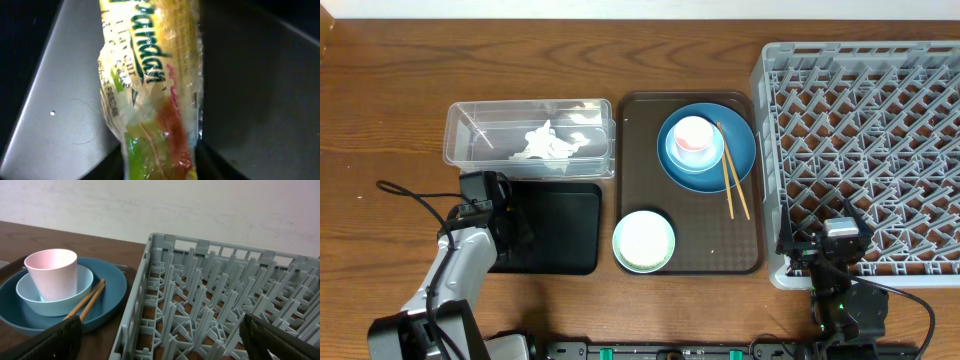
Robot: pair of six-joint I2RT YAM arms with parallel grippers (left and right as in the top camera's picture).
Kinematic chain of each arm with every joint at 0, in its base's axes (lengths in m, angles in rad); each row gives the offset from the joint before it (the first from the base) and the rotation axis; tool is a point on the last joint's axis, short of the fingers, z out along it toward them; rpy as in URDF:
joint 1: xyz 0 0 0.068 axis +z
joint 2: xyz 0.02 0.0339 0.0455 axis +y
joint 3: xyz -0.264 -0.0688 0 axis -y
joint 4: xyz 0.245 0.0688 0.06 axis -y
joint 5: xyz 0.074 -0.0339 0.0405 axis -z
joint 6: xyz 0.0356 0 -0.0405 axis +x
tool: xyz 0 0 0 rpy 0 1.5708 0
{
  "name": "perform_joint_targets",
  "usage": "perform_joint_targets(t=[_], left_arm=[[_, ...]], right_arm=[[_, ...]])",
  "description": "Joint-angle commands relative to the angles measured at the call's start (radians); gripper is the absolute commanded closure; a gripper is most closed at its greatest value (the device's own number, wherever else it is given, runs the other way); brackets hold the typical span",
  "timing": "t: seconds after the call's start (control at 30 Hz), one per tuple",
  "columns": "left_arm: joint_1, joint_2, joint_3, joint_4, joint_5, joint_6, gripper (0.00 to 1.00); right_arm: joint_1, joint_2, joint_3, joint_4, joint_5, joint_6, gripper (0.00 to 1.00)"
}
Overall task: Sort waste into correct bins and load items into the dishwasher rack
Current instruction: 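Lower the left gripper and grasp the yellow pandan snack wrapper, then lift the wrapper and drop it into the clear plastic bin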
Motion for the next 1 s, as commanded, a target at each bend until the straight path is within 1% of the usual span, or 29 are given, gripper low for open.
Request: perform_joint_targets(t=[0.0,0.03,0.2,0.27,0.3,0.4,0.47,0.57,0.67,0.7,0.8,0.97], left_arm=[[0.002,0.010,0.002,-0.012,0.004,-0.008,0.72],[0.002,0.000,0.007,-0.020,0.004,-0.008,0.75],[0.002,-0.086,0.055,-0.092,0.005,-0.008,0.81],[0.002,-0.134,0.084,-0.137,0.011,-0.017,0.81],[0.002,-0.163,0.099,-0.163,0.011,-0.036,0.85],[0.002,-0.259,0.145,-0.217,0.014,-0.126,0.90],[0.002,-0.324,0.173,-0.216,0.066,-0.170,0.91],[0.001,-0.397,0.192,-0.134,0.150,-0.215,0.91],[0.001,-0.416,0.192,-0.030,0.162,-0.263,0.92],[0.001,-0.409,0.190,0.014,0.162,-0.263,0.92],[0.001,-0.363,0.189,0.122,0.158,-0.263,0.92],[0.001,-0.200,0.189,0.285,0.159,-0.263,0.89]], right_arm=[[0.011,-0.001,-0.001,-0.004,0.006,-0.003,0.01],[0.011,-0.001,-0.001,-0.005,0.006,-0.003,0.01],[0.011,-0.001,-0.001,-0.005,0.006,-0.003,0.01],[0.011,-0.001,-0.001,-0.005,0.006,-0.003,0.01],[0.011,-0.001,-0.001,-0.005,0.006,-0.003,0.01],[0.011,-0.001,-0.001,-0.004,0.006,-0.003,0.01],[0.011,-0.001,-0.001,-0.005,0.006,-0.003,0.01],[0.011,-0.001,-0.001,-0.005,0.006,-0.003,0.01],[0.012,-0.001,-0.001,-0.005,0.006,-0.003,0.01],[0.011,-0.001,-0.001,-0.004,0.006,-0.003,0.01],[0.011,-0.001,-0.001,-0.005,0.006,-0.003,0.01],[0.011,-0.001,-0.001,-0.004,0.006,-0.003,0.01]])
